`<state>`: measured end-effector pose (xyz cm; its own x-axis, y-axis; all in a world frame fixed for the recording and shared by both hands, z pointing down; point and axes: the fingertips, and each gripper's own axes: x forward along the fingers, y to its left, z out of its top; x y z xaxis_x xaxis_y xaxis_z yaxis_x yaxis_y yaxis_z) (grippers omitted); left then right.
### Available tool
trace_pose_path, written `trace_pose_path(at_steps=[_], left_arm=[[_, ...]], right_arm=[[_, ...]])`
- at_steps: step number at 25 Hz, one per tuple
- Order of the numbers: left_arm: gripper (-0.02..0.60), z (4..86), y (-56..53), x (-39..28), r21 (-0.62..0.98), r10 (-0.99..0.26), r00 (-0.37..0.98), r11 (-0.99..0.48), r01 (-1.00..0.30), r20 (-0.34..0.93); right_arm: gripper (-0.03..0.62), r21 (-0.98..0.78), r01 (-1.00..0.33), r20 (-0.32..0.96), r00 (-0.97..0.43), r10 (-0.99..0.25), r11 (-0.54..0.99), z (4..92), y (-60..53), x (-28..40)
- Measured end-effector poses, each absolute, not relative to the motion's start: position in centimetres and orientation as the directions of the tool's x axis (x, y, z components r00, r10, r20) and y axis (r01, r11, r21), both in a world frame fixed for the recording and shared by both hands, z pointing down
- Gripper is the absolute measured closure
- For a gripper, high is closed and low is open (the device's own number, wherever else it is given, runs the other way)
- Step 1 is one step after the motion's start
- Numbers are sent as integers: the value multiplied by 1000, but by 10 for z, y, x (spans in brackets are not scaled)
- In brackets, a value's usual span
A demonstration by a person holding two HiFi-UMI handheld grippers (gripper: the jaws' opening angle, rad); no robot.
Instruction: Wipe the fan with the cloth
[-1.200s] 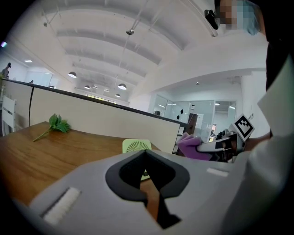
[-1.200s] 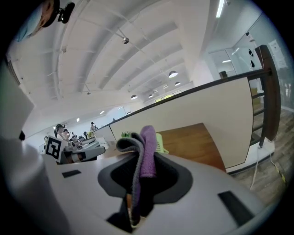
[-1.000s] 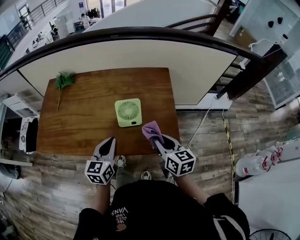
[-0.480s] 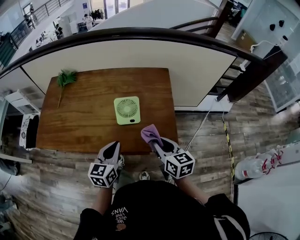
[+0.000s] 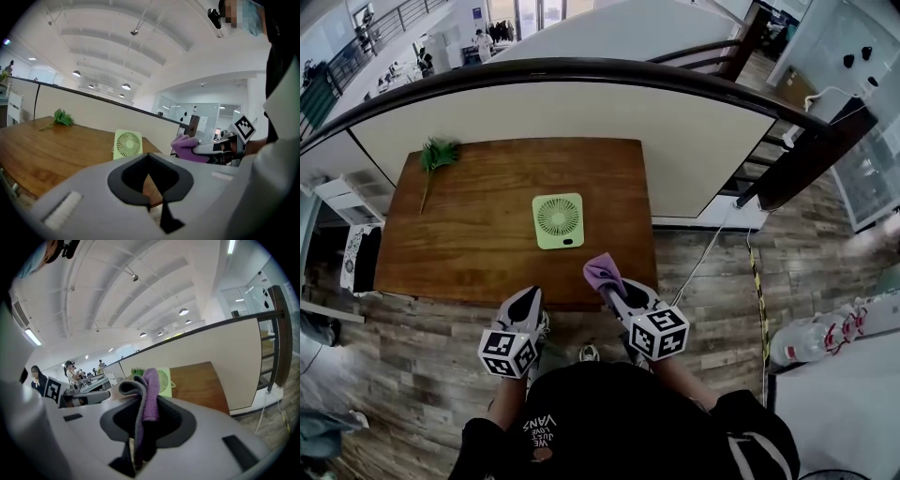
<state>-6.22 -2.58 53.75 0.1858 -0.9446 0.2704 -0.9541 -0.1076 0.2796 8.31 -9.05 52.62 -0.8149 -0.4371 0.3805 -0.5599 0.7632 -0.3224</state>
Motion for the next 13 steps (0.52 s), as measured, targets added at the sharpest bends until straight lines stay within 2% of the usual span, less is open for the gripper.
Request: trace_pose_path(at_steps=[13], left_arm=[[571, 540, -30, -68, 270, -944, 177, -100, -958, 277]], right_arm=[[499, -320, -555, 387, -816, -429, 768, 527, -95, 77]])
